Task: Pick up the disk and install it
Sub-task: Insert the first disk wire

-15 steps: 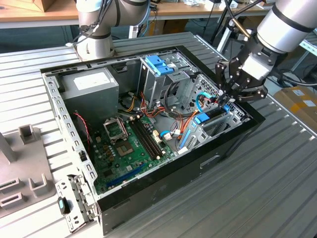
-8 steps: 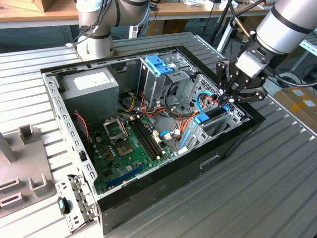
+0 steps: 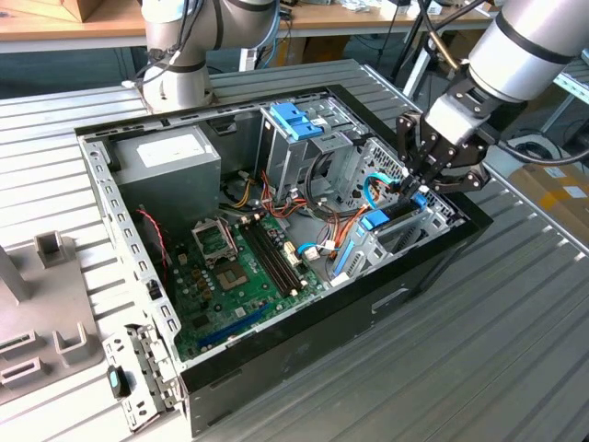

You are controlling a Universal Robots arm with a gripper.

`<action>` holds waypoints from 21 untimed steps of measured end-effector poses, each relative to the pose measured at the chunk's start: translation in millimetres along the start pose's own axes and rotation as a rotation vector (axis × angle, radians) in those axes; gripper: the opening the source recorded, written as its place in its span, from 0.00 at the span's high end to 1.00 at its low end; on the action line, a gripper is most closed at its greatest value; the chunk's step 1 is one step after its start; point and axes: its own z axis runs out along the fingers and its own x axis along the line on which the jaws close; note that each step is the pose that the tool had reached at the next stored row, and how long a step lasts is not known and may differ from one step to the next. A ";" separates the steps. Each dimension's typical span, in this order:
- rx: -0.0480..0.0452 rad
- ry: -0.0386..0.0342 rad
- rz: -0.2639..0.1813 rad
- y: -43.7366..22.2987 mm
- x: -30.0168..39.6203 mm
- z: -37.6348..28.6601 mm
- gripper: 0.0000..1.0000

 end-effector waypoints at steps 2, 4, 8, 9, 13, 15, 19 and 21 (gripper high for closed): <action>0.0008 0.0002 0.007 0.0 0.0 0.0 0.83; 0.0044 0.0010 0.038 0.0 0.0 0.2 0.83; 0.0109 0.0035 0.098 0.0 0.0 0.5 0.83; 0.0137 0.0053 0.124 0.0 0.1 0.8 0.83; 0.0217 0.0127 0.204 0.1 0.2 1.7 0.83; 0.0238 0.0144 0.224 0.0 0.2 1.9 0.83; 0.0266 0.0171 0.252 0.3 1.2 2.1 0.83; 0.0267 0.0169 0.252 0.9 3.6 2.0 0.83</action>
